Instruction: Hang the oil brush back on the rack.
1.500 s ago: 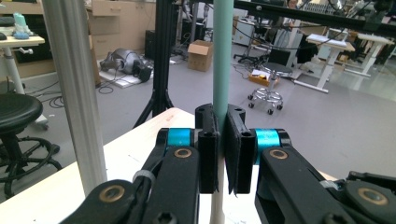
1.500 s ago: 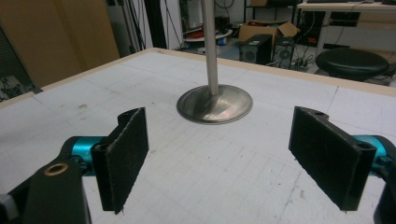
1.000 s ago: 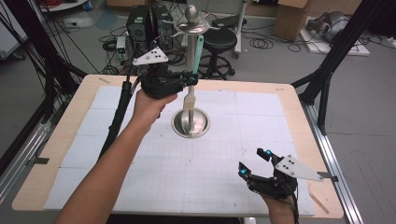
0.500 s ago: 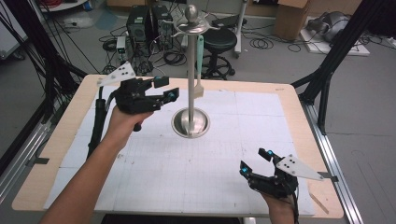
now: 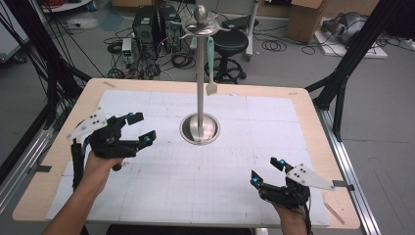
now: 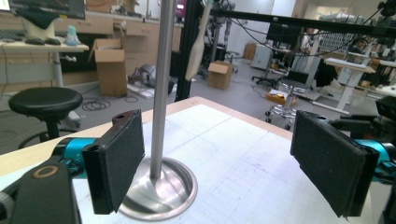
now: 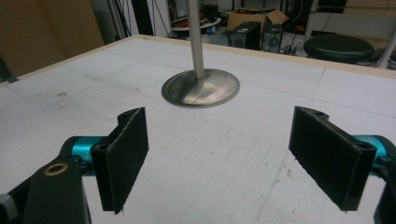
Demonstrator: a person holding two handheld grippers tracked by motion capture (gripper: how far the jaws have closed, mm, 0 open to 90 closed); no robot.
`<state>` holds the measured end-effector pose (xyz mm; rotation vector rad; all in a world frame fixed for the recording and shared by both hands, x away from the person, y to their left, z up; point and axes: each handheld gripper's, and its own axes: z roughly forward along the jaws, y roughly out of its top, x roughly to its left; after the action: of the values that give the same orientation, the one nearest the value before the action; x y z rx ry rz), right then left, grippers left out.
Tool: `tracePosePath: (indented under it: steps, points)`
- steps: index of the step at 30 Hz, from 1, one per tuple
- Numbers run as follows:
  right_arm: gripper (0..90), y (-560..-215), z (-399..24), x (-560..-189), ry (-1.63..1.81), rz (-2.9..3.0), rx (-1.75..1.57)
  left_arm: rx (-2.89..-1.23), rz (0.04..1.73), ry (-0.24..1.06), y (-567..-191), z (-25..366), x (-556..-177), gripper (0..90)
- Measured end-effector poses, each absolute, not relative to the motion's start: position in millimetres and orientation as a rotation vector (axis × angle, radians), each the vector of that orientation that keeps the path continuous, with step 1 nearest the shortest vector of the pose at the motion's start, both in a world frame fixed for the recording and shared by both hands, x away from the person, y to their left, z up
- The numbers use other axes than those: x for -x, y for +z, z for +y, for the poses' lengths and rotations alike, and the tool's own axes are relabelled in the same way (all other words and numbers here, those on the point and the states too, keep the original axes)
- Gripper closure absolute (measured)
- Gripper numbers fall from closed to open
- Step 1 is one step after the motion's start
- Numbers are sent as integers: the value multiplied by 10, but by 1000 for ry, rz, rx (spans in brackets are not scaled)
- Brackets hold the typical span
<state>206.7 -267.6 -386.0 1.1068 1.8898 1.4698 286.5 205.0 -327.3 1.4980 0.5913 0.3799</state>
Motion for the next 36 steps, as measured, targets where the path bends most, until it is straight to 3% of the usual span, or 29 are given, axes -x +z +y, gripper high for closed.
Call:
tracePosePath:
  steps: [16, 36]
  points:
    - [181, -3937, -2759, -2029, 1443, 1873, -1127, -1497, 671, 424, -3844, 2584, -2438, 180]
    - [182, -3940, -2744, -2018, 1433, 1870, -1141, -1499, 710, 429, -3947, 2612, -2430, 185]
